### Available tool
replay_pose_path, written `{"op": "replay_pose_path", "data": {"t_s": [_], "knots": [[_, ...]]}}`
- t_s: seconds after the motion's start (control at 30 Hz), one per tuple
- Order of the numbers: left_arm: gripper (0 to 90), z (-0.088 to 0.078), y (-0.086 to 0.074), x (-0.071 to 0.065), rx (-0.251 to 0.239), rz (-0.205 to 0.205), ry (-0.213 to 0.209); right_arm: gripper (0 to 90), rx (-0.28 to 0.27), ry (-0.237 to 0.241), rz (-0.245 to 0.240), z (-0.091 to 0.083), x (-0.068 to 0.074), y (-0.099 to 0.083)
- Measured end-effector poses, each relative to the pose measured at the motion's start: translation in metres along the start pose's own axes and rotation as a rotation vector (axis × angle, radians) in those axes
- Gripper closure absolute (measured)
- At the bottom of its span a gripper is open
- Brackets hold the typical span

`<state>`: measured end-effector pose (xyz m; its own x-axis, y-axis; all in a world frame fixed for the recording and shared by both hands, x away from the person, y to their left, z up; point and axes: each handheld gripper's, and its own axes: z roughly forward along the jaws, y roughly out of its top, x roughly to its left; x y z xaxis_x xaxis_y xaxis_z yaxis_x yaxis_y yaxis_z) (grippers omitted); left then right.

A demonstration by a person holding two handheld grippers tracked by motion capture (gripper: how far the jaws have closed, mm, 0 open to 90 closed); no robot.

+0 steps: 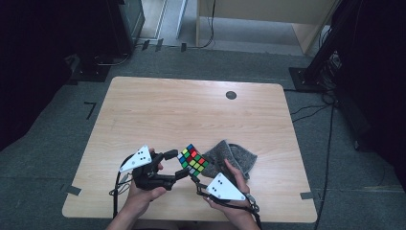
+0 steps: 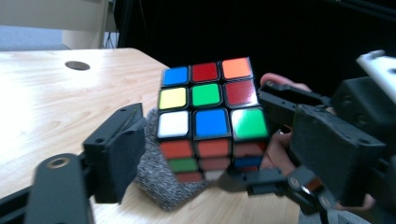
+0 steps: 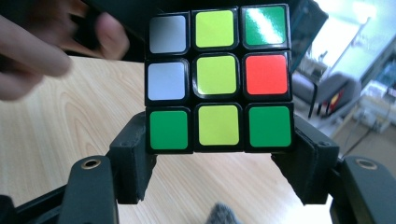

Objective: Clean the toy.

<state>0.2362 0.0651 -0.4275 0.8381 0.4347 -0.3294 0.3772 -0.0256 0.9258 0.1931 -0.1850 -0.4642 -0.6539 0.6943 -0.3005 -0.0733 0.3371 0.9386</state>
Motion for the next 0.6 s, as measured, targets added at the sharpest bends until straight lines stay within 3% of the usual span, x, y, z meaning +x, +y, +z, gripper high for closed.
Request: {"op": "replay_pose_path", "data": {"t_s": [0.07,0.17,0.23,0.43,0.53,0.6], "knots": [[16.1,-0.003,0.001,0.004,-0.004,-0.006,0.002,34.5,0.015,0.001,0.053,-0.001,-0.008,-0.002],[14.2,-0.006,0.001,0.007,0.012,0.037,0.040,34.5,0.032,-0.005,0.103,-0.005,-0.019,-0.002],[13.2,-0.004,-0.004,0.007,0.055,0.134,0.112,34.5,0.040,0.002,0.129,-0.008,-0.025,0.000],[11.9,0.005,-0.020,0.006,0.124,0.286,0.207,34.4,0.076,0.073,0.246,-0.016,-0.034,0.011],[10.7,0.011,-0.024,-0.001,0.150,0.389,0.268,34.4,0.099,0.115,0.297,-0.016,-0.032,0.015],[10.7,0.014,-0.027,-0.006,0.161,0.441,0.274,34.3,0.112,0.144,0.352,-0.016,-0.031,0.018]]}}
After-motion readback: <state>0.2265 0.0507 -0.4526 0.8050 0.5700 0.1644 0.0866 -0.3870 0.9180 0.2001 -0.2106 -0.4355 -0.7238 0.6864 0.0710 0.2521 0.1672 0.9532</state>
